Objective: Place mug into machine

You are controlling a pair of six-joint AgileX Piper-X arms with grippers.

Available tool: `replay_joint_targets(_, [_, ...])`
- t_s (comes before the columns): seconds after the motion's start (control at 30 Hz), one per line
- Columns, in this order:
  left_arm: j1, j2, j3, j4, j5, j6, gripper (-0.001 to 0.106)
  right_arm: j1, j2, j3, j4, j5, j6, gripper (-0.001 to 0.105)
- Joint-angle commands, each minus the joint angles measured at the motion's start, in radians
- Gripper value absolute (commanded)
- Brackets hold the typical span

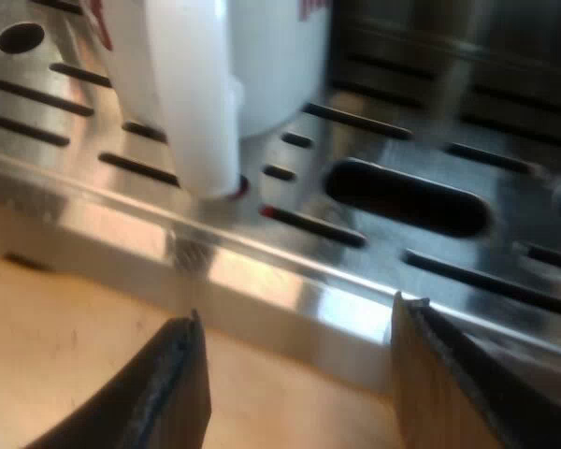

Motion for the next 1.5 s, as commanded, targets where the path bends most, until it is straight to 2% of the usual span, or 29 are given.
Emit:
replay_joint_targets(0.03, [-0.003,-0.003,-0.071,0.041,-0.005,0.004,0.087,0.025,-0.099,0.001,0.148,0.022,0.0,0.048])
replay_joint_targets(0.13, [-0.003,-0.003,-0.137,0.105,-0.016,0.043,0.087,0.061,-0.181,0.001,0.26,0.053,0.0,0.048])
replay_joint_targets(0.33, [-0.003,-0.005,-0.239,0.216,-0.026,0.045,0.087,0.146,-0.319,0.001,0.334,0.071,0.0,0.046])
replay_joint_targets(0.47, [-0.003,-0.006,-0.288,0.261,-0.026,0.045,0.087,0.205,-0.391,0.001,0.34,0.131,0.0,0.029])
replay_joint_targets(0.57, [-0.003,-0.007,-0.339,0.299,-0.021,0.045,0.087,0.248,-0.437,-0.013,0.34,0.167,0.0,0.011])
replay_joint_targets(0.63, [-0.003,-0.007,-0.362,0.305,-0.022,0.045,0.087,0.262,-0.448,-0.021,0.34,0.171,0.0,0.003])
replay_joint_targets(0.7, [-0.003,-0.009,-0.378,0.305,-0.022,0.045,0.087,0.273,-0.454,-0.031,0.34,0.171,0.0,0.0])
replay_joint_targets(0.8, [-0.003,-0.009,-0.387,0.305,-0.022,0.043,0.087,0.278,-0.451,-0.047,0.307,0.175,-0.001,0.0])
replay_joint_targets(0.97, [-0.003,-0.009,-0.387,0.305,-0.022,0.033,0.087,0.278,-0.431,-0.047,0.136,0.258,-0.01,0.0])
replay_joint_targets(1.17, [-0.003,-0.009,-0.387,0.305,-0.022,0.034,0.087,0.278,-0.336,-0.066,0.009,0.265,-0.06,0.0])
replay_joint_targets(1.33, [-0.003,-0.009,-0.387,0.305,-0.022,0.034,0.087,0.265,-0.227,-0.114,-0.099,0.291,-0.13,0.0])
replay_joint_targets(1.5, [-0.003,-0.012,-0.393,0.308,-0.027,0.034,0.087,0.216,-0.141,-0.195,-0.116,0.266,-0.139,0.0])
